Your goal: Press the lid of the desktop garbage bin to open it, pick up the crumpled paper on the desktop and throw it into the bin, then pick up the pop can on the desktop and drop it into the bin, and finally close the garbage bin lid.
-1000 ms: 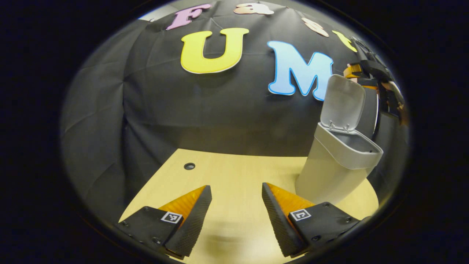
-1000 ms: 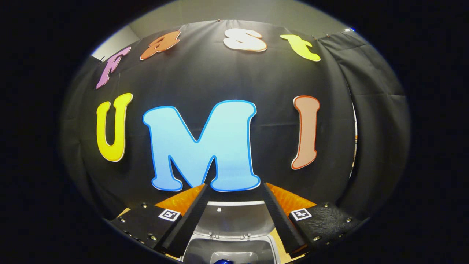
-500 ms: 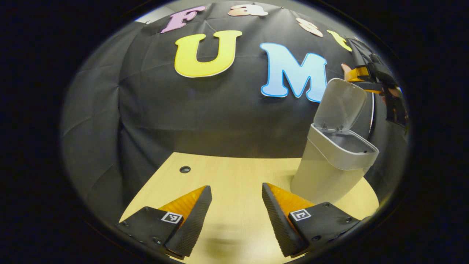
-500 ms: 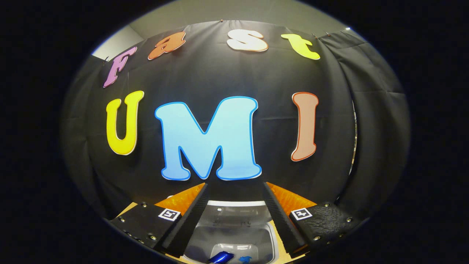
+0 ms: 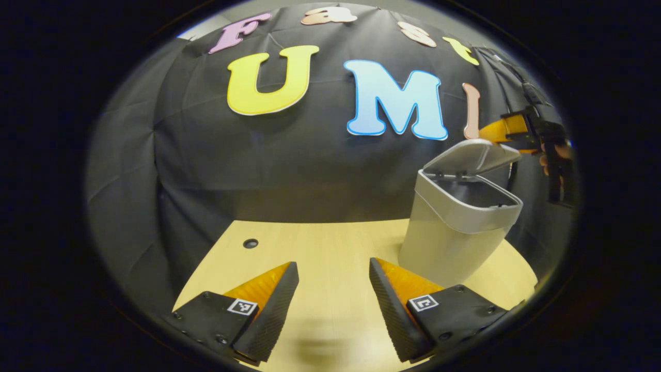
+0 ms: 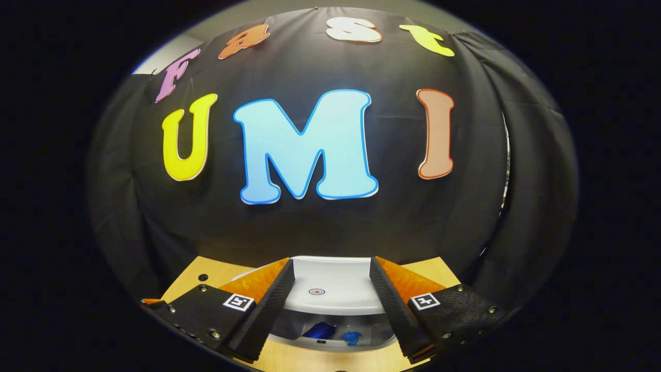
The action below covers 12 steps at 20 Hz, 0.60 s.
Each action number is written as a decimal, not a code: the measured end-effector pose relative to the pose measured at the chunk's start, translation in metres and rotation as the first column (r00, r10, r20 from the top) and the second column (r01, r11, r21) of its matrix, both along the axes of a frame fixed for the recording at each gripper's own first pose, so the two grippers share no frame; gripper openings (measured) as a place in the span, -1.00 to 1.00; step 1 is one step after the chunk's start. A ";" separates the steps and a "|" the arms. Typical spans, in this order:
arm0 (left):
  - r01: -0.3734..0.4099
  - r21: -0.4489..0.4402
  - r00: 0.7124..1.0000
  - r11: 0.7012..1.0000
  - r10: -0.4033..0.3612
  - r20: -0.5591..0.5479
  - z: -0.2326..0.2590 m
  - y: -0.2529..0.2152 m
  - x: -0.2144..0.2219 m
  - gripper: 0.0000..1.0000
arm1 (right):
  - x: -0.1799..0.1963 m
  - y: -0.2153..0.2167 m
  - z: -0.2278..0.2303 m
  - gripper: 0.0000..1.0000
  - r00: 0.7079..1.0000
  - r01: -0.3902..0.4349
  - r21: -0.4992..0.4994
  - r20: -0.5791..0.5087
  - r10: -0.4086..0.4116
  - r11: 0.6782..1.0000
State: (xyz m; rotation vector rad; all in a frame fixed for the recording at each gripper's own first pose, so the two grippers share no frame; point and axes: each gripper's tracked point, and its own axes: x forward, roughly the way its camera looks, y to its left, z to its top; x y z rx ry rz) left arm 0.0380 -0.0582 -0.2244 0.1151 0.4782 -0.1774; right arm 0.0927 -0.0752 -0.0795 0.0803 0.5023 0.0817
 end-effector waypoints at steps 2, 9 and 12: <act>0.000 0.001 1.000 1.000 0.000 -0.002 -0.001 0.001 -0.001 0.82 | -0.009 0.003 -0.015 0.89 0.999 -0.004 0.004 -0.035 0.004 1.000; -0.003 -0.003 1.000 1.000 0.003 -0.007 -0.003 0.000 -0.003 0.82 | -0.031 0.008 -0.057 0.89 0.992 -0.034 -0.028 -0.123 0.031 0.999; -0.002 -0.008 1.000 1.000 0.002 -0.010 -0.004 -0.002 -0.002 0.75 | -0.032 0.008 -0.057 0.89 0.993 -0.035 -0.040 -0.115 0.030 0.999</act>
